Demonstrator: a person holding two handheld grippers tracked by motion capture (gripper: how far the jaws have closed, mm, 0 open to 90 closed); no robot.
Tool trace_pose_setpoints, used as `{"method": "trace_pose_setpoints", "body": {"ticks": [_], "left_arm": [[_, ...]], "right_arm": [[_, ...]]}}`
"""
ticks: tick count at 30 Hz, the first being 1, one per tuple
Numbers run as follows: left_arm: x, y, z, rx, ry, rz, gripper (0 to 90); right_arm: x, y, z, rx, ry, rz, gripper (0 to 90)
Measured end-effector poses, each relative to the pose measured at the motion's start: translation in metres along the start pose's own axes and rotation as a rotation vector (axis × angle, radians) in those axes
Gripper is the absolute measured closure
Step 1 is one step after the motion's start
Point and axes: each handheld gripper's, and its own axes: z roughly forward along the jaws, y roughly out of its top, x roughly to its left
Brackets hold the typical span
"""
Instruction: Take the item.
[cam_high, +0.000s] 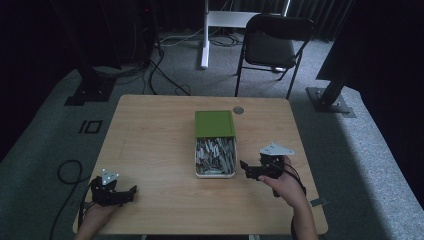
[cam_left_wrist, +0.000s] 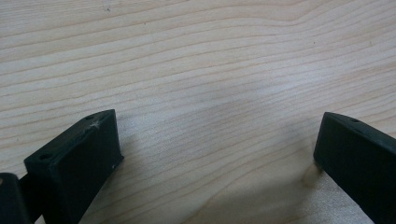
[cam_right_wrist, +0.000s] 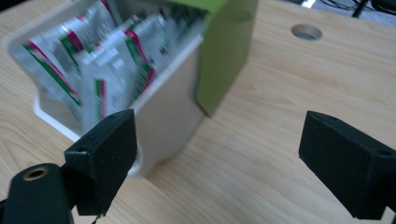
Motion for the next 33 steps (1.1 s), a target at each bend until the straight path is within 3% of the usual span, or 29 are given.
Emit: {"method": "trace_pose_setpoints", "body": {"ticks": [11, 23, 29, 33], "left_arm": [[0.0, 0.0, 0.0, 0.0, 0.0, 0.0, 1.3], [0.0, 0.0, 0.0, -0.001, 0.0, 0.001, 1.3], [0.0, 0.0, 0.0, -0.001, 0.0, 0.0, 1.3], [0.0, 0.0, 0.0, -0.001, 0.001, 0.0, 1.3]], "right_arm": [[0.025, 0.024, 0.008, -0.039, 0.052, -0.041, 11.5], [0.049, 0.038, 0.021, -0.059, 0.104, -0.075, 11.5], [0.063, 0.045, 0.029, -0.069, 0.143, -0.105, 16.2], [0.07, 0.05, 0.036, -0.068, 0.149, -0.135, 28.4]]}}
